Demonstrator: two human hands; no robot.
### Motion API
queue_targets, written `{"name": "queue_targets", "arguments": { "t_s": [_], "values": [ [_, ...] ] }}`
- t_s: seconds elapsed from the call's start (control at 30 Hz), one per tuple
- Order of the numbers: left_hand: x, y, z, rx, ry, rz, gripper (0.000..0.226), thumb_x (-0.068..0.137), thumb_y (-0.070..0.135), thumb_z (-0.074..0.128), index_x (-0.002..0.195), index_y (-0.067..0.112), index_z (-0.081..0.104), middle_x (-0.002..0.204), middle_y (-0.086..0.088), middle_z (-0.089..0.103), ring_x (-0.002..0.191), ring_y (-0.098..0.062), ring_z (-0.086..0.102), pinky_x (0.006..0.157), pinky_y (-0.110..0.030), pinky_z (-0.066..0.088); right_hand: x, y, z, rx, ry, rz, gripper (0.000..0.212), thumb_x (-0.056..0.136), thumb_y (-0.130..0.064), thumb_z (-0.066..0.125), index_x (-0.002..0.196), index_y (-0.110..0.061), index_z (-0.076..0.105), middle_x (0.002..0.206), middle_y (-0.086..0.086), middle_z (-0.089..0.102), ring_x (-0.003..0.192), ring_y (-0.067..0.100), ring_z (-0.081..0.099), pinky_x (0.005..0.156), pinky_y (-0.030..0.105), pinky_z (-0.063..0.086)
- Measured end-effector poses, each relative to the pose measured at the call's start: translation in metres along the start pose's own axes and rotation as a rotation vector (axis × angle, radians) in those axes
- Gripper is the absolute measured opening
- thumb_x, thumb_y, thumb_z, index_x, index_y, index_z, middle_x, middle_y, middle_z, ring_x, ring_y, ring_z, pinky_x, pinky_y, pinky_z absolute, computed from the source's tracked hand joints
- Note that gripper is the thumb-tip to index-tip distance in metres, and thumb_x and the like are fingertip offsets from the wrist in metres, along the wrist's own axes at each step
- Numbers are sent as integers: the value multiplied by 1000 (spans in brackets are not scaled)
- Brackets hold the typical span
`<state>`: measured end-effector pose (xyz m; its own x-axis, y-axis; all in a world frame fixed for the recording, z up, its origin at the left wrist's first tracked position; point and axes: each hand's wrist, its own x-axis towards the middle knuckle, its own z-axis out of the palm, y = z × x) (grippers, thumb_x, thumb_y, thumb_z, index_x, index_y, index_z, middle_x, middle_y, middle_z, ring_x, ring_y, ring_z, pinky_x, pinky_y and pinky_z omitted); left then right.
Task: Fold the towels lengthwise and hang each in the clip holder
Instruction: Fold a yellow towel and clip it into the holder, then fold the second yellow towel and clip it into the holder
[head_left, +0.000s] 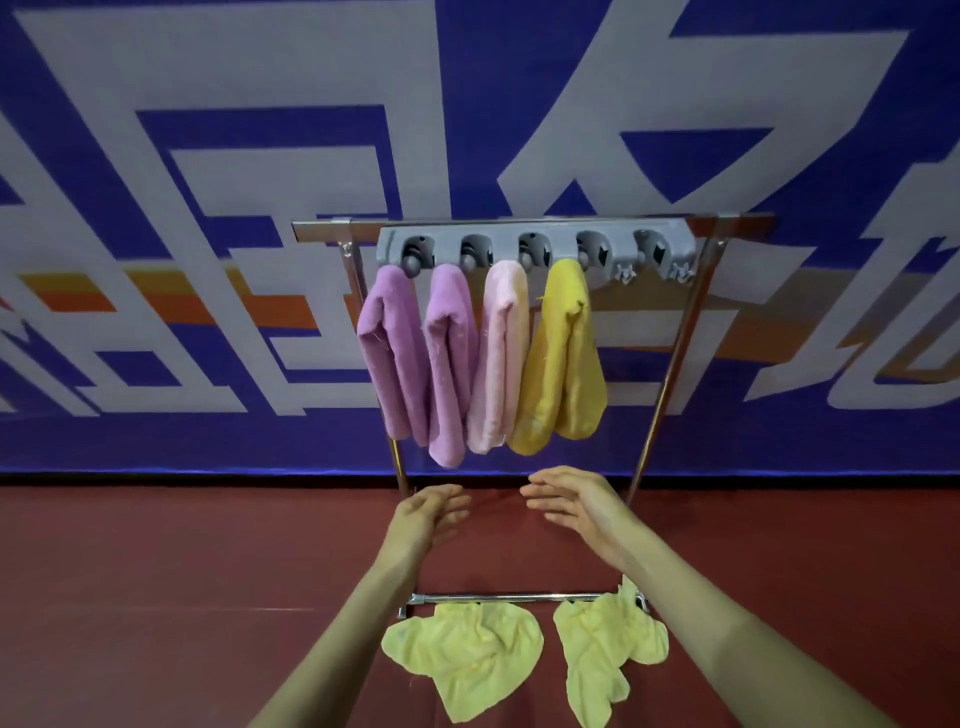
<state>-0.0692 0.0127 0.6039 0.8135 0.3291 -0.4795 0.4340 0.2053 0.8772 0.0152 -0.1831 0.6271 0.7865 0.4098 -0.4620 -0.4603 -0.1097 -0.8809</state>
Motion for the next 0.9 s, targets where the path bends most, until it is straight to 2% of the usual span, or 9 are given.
{"name": "queue_targets", "arguments": {
  "t_s": [0.13, 0.27, 0.37, 0.53, 0.63, 0.73, 0.8, 0.83, 0.9],
  "values": [
    [38, -78, 5, 19, 23, -20, 26, 100, 8, 37, 110, 2, 60, 94, -8, 68, 59, 2, 66, 52, -9, 45, 46, 73, -5, -44, -3, 18, 19, 92, -15, 49, 95, -12, 68, 98, 9, 74, 92, 21, 67, 85, 32, 43],
    [85, -172, 2, 31, 67, -39, 22, 99, 6, 40, 101, 5, 61, 99, -12, 67, 80, -12, 63, 59, -8, 50, 102, 167, -16, -99, 8, 38, 16, 90, -15, 52, 91, -14, 68, 99, 10, 74, 93, 23, 67, 83, 32, 43],
    [128, -245, -4, 63, 83, -65, 21, 98, 8, 40, 102, 9, 61, 95, -4, 66, 77, -10, 60, 53, -16, 44, 145, 242, -25, -137, 9, 56, 16, 91, -17, 53, 92, -13, 69, 98, 10, 75, 95, 24, 68, 83, 32, 45],
    [193, -358, -16, 106, 108, -88, 14, 97, 14, 46, 97, 15, 60, 92, 0, 66, 79, -11, 61, 67, -24, 44, 205, 349, -42, -176, 28, 90, 15, 90, -15, 55, 94, -11, 69, 98, 10, 75, 97, 26, 68, 91, 37, 47],
    [228, -424, -23, 167, 141, -74, 13, 96, 11, 49, 90, 15, 59, 89, 0, 64, 84, -18, 60, 70, -27, 43, 233, 412, -50, -202, 29, 128, 18, 91, -14, 53, 98, -8, 68, 101, 11, 73, 93, 25, 66, 92, 37, 46],
    [255, -485, -34, 354, 176, -53, 10, 92, 10, 54, 99, 14, 61, 94, -4, 62, 87, -20, 57, 70, -23, 44, 254, 466, -56, -228, 63, 167, 17, 90, -13, 54, 98, -8, 68, 95, 9, 73, 87, 21, 64, 85, 34, 46],
    [268, -522, -44, 583, 167, -23, 22, 90, 10, 57, 112, 10, 62, 110, -8, 61, 85, -17, 57, 72, -19, 46, 261, 498, -55, -247, 110, 189, 13, 88, -9, 54, 92, -9, 67, 88, 6, 70, 82, 19, 62, 74, 28, 43],
    [273, -539, -50, 726, 151, -10, 26, 89, 12, 58, 115, 12, 62, 119, -10, 58, 92, -19, 57, 80, -23, 48, 263, 513, -55, -259, 140, 192, 13, 88, -7, 54, 88, -11, 67, 85, 6, 69, 80, 18, 61, 71, 27, 42],
    [276, -569, -60, 1082, 95, -50, 31, 89, 22, 57, 120, 24, 61, 138, -7, 45, 121, -23, 48, 98, -38, 44, 264, 539, -53, -286, 194, 210, 17, 87, -4, 53, 80, -12, 66, 82, 6, 68, 73, 16, 60, 69, 27, 43]
  ]
}}
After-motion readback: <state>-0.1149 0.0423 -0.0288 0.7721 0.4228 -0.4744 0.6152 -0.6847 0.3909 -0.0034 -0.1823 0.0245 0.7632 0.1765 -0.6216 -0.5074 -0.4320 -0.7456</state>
